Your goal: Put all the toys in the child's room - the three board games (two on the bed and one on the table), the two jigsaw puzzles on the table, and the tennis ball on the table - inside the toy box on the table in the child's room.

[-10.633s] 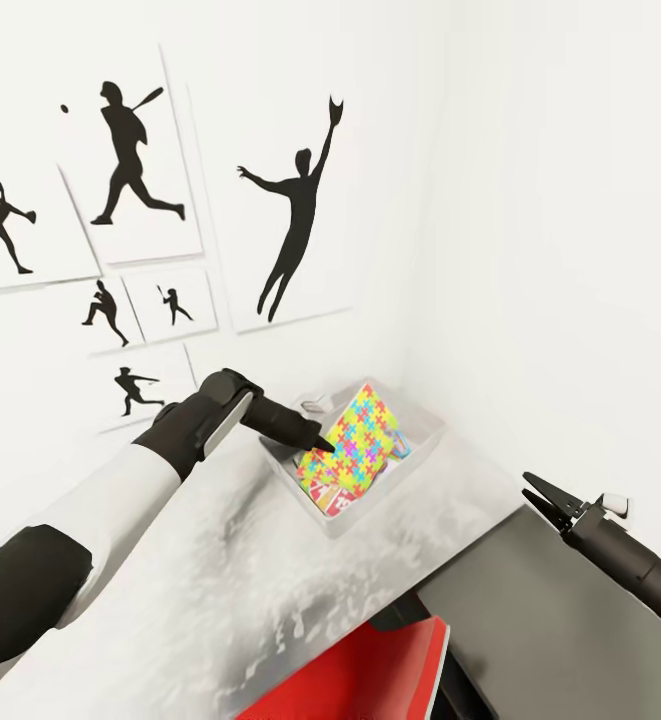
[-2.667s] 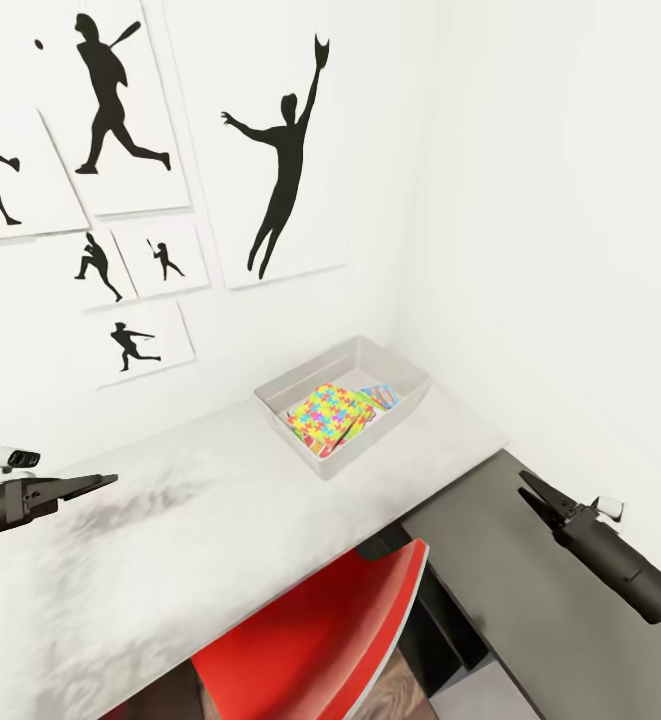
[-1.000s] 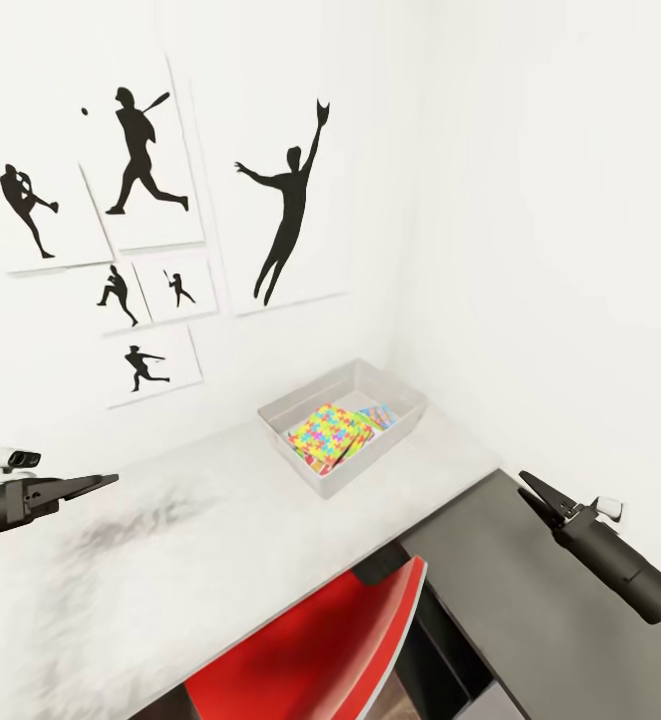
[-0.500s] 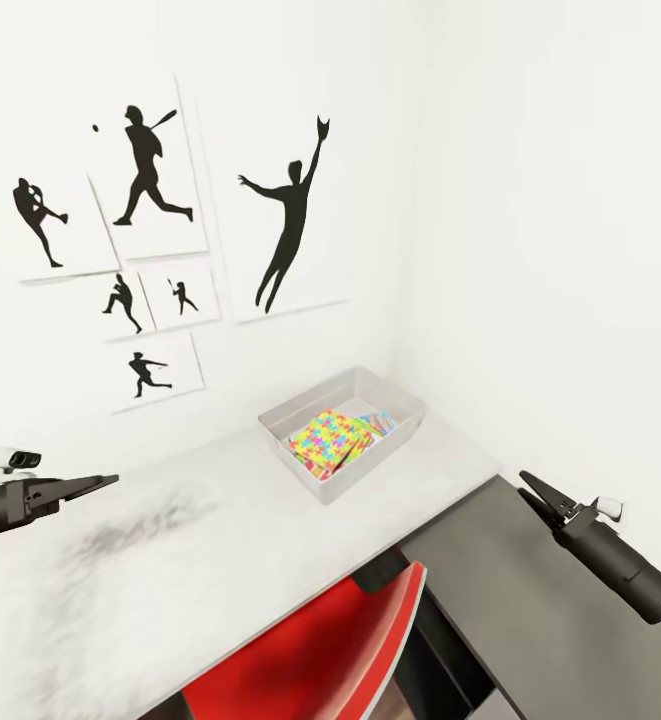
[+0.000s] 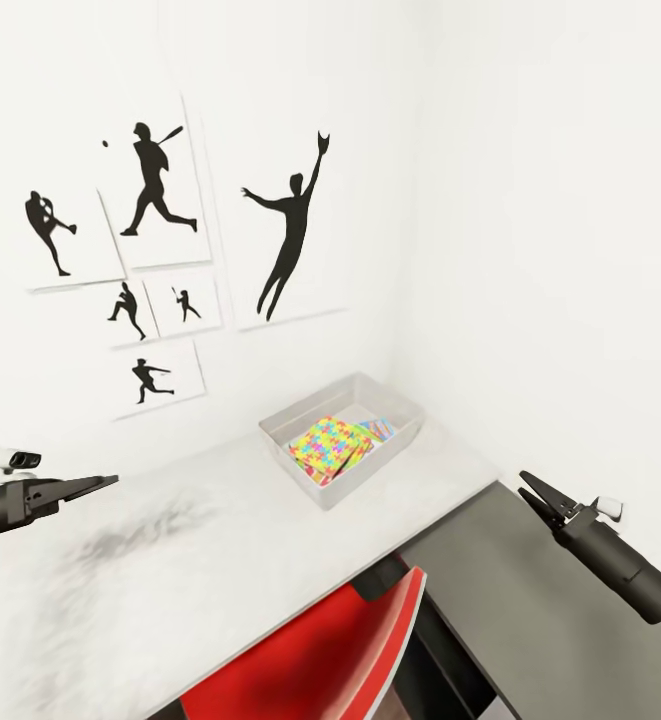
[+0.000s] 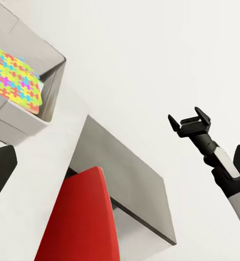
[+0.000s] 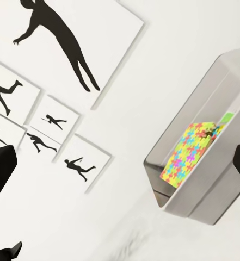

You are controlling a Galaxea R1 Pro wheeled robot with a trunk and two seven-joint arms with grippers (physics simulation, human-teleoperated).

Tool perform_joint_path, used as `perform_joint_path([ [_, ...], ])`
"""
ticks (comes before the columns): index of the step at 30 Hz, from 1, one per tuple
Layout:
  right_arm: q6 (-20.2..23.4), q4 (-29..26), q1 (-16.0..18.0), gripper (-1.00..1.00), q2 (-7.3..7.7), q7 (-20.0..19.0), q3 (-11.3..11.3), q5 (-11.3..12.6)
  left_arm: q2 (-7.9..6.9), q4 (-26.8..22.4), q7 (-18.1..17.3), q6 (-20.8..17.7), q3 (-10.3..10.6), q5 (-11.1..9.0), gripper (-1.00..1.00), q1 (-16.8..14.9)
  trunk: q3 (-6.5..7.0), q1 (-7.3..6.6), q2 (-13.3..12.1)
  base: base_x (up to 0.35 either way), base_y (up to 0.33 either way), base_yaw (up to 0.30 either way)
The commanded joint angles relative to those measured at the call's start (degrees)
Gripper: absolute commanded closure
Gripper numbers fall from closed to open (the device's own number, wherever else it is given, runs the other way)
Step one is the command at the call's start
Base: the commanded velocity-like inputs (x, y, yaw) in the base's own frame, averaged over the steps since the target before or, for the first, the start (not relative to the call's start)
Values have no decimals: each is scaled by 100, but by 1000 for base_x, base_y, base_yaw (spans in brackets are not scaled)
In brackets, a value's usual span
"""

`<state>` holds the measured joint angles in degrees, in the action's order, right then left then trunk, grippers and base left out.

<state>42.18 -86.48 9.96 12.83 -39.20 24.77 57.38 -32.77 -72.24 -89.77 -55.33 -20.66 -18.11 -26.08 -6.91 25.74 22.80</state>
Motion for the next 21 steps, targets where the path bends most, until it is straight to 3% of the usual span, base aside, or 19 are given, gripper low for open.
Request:
perform_joint_path([
  [1, 38, 0, 6, -100, 0, -5, 7, 19, -2, 0, -23, -62, 1, 5, -100, -4, -3, 4, 12, 0, 0, 0],
  [21, 37, 7, 6, -100, 1, -6, 10, 19, 8, 0, -23, -57, 1, 13, -100, -2, 188, 4, 12, 0, 0, 0],
])
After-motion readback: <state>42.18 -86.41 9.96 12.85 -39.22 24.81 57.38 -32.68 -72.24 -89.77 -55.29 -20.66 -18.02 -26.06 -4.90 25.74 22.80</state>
